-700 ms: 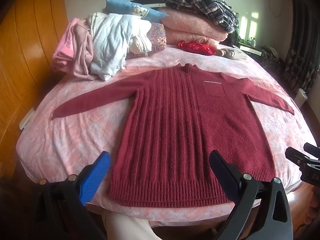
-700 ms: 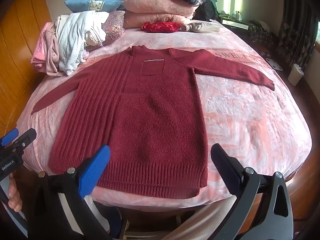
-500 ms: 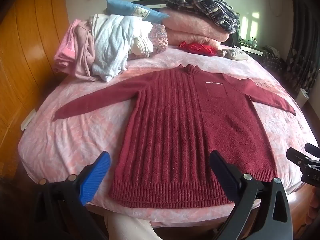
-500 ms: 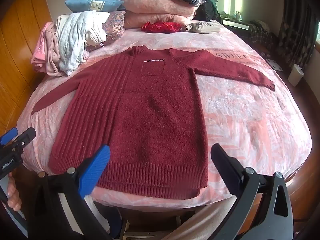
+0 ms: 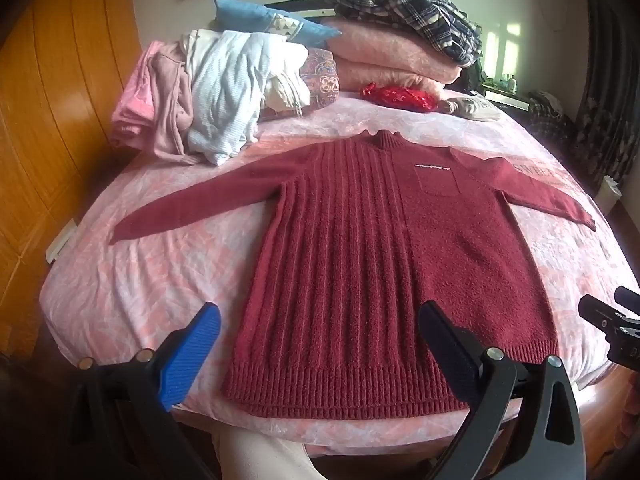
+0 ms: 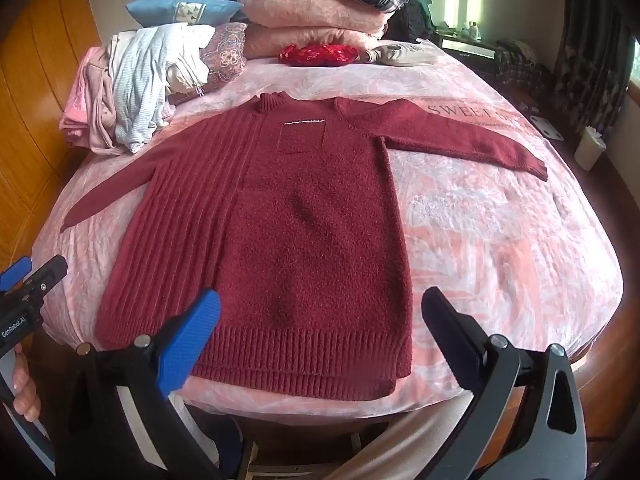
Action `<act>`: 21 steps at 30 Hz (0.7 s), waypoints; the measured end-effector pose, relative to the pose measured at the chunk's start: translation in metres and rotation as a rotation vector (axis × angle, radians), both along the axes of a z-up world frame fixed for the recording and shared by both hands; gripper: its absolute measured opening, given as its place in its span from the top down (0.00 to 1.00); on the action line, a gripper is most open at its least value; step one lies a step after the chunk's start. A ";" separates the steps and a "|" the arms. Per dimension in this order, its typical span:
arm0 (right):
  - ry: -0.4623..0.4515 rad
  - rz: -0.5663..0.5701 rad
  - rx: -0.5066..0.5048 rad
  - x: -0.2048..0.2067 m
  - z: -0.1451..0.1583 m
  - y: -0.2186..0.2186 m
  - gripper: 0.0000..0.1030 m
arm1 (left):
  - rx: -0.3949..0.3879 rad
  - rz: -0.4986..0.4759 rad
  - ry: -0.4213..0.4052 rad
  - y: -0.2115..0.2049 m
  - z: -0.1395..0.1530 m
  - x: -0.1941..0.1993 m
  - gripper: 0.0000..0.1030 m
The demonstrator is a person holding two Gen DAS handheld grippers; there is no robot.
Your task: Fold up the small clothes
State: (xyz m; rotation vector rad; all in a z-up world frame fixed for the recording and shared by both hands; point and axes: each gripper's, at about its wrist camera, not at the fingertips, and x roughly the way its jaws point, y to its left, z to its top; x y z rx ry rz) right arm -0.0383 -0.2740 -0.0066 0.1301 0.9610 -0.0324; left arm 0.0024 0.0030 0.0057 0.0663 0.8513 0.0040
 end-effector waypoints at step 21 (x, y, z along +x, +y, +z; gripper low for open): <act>0.002 0.002 0.003 -0.001 -0.004 -0.003 0.03 | 0.007 -0.003 0.000 0.000 -0.002 0.001 0.04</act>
